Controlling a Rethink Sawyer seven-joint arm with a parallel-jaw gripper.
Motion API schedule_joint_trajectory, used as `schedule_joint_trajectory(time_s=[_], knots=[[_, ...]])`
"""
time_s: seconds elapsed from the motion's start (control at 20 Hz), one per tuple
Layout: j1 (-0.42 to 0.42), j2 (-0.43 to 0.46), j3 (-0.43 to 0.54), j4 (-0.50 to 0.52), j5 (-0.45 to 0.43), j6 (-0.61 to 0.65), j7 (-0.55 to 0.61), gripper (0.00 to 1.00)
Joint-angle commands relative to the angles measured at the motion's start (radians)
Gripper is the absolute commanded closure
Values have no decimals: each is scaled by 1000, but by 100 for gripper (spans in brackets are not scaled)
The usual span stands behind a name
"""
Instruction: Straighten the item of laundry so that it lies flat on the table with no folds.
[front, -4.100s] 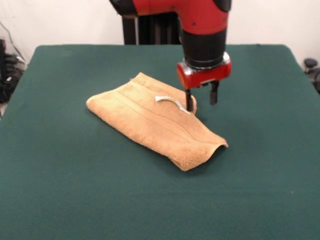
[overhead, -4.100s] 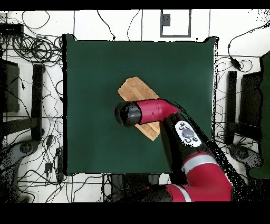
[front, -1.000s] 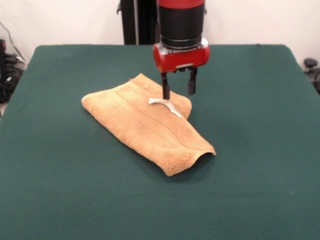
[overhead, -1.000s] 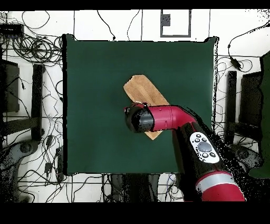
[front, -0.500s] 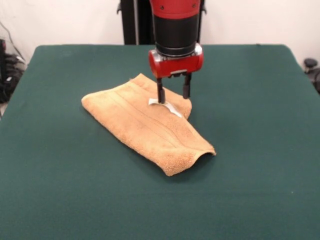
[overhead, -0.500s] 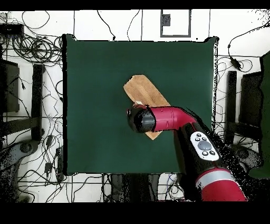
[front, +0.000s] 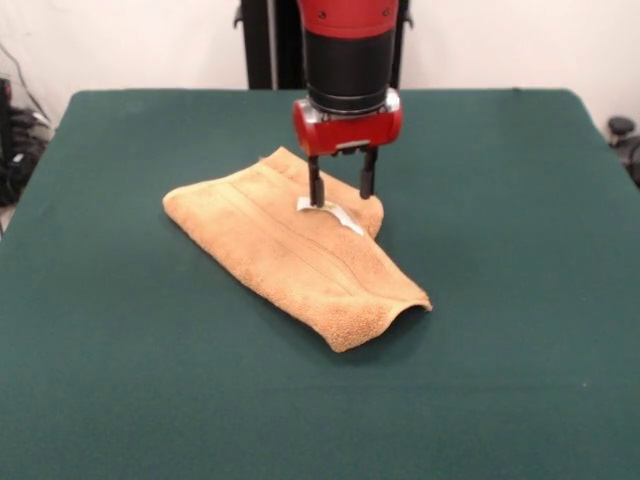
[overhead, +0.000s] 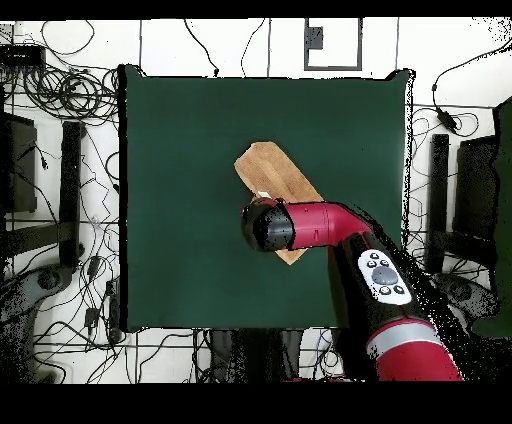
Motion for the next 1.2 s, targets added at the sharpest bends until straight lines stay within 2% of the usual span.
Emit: schedule_joint_trajectory(time_s=[0.05,0.4,0.85,1.2], knots=[[42,110,-8,-41,-31,-68,113,0],[84,187,-66,-69,-36,-179,169,0],[110,254,-122,-75,-7,-278,181,0],[121,262,-152,-60,3,-328,192,0]])
